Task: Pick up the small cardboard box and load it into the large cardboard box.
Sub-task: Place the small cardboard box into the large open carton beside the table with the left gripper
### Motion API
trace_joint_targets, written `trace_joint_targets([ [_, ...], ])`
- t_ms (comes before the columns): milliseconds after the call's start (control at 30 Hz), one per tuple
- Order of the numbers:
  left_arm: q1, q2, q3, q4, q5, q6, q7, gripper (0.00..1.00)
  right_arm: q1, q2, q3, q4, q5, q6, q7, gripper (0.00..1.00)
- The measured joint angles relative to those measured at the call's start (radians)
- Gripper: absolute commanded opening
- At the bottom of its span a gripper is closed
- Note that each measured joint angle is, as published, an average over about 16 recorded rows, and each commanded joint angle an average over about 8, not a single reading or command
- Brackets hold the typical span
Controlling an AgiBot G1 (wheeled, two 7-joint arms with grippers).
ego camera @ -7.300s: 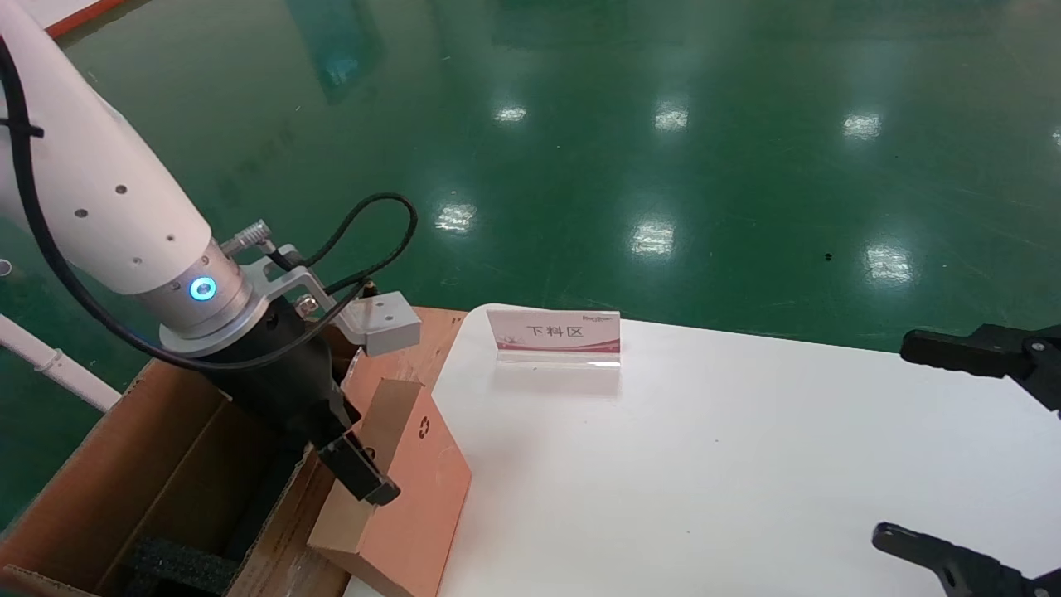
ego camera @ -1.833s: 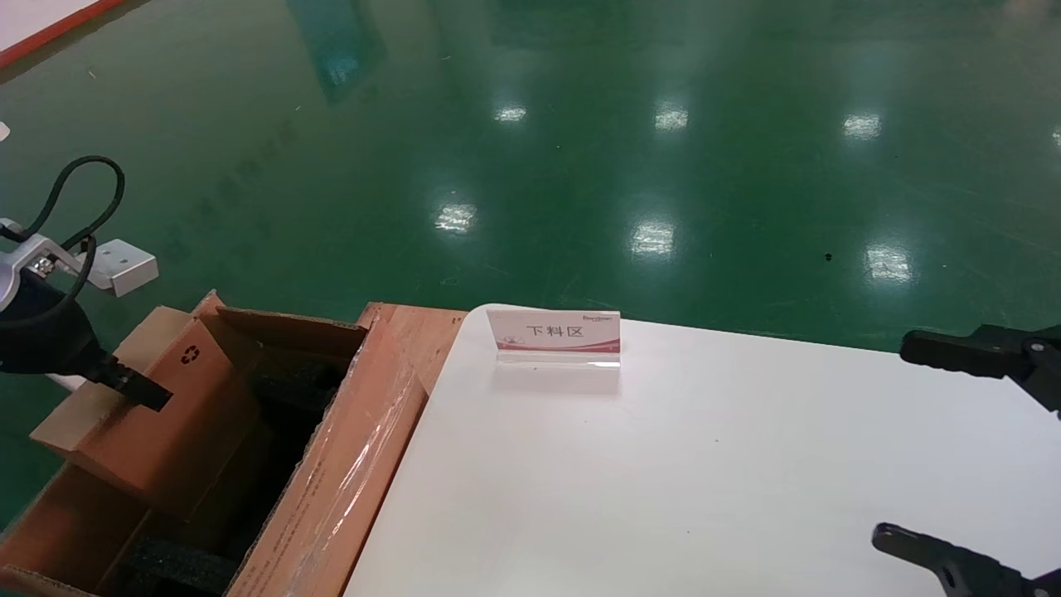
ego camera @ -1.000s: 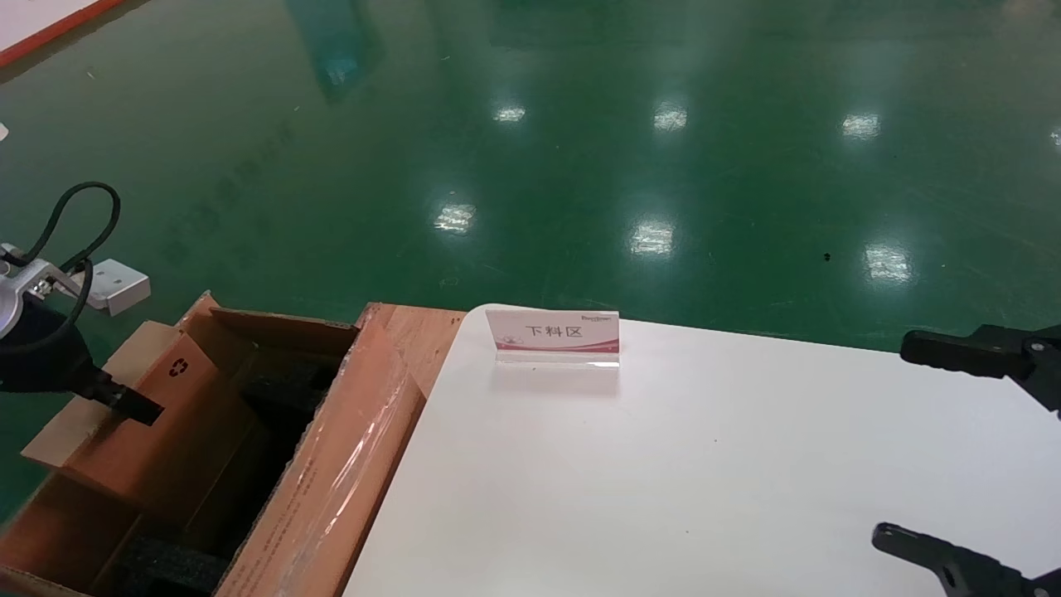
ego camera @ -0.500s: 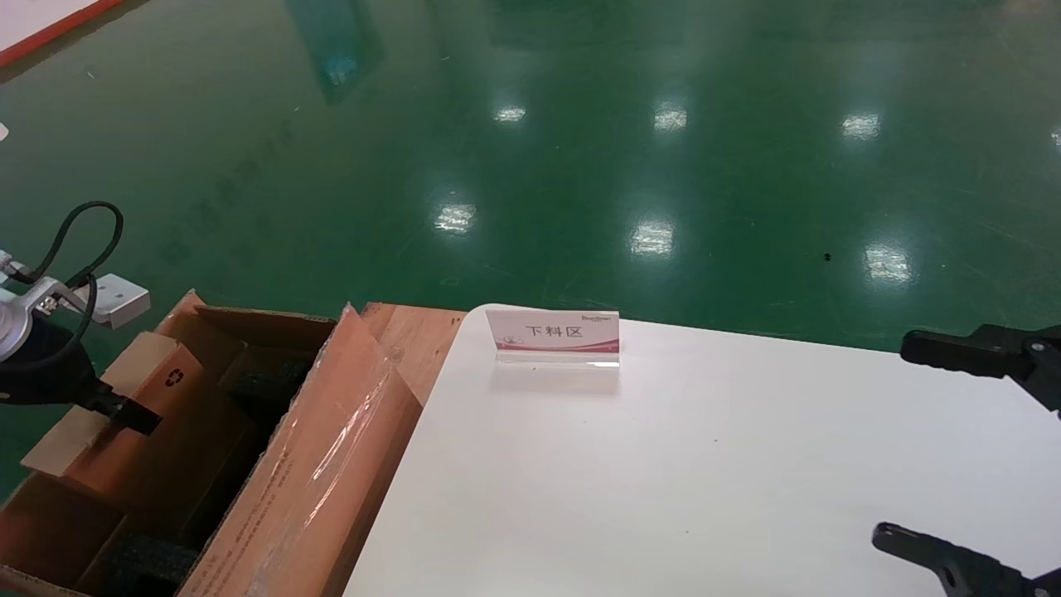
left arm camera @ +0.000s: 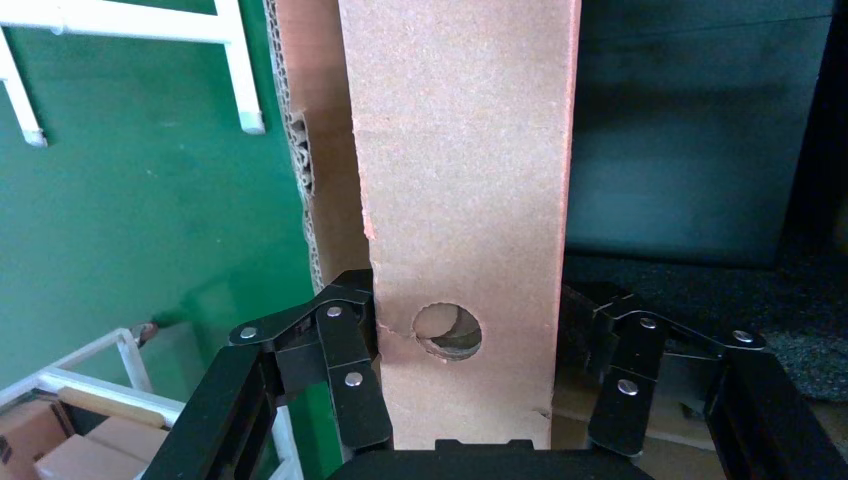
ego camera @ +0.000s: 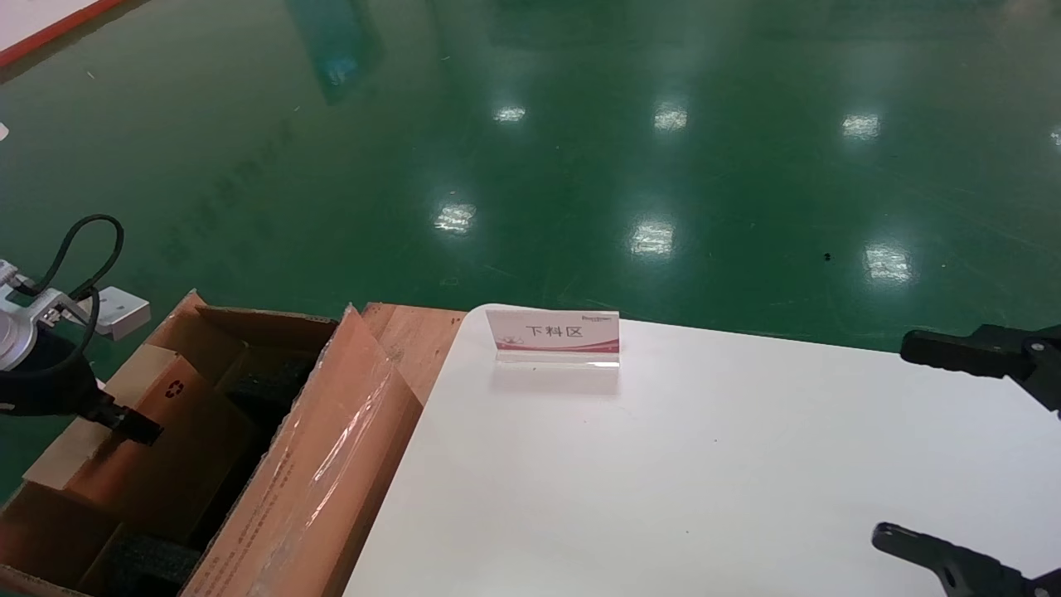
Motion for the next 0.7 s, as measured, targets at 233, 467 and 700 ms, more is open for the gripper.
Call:
trace_joint_targets([
  [233, 0.007, 0.002, -0.001, 0.006, -0.004, 0.0, 0.004, 1.0, 0.0, 0.0, 0.0, 0.0, 0.0, 0.0, 0.0, 1.0],
  [467, 0.006, 0.002, -0.001, 0.006, -0.004, 0.001, 0.003, 1.0, 0.0, 0.0, 0.0, 0.0, 0.0, 0.0, 0.0, 1.0],
  [700, 0.004, 0.001, -0.001, 0.005, -0.003, 0.001, 0.002, 1.0, 0.0, 0.0, 0.0, 0.0, 0.0, 0.0, 0.0, 1.0],
])
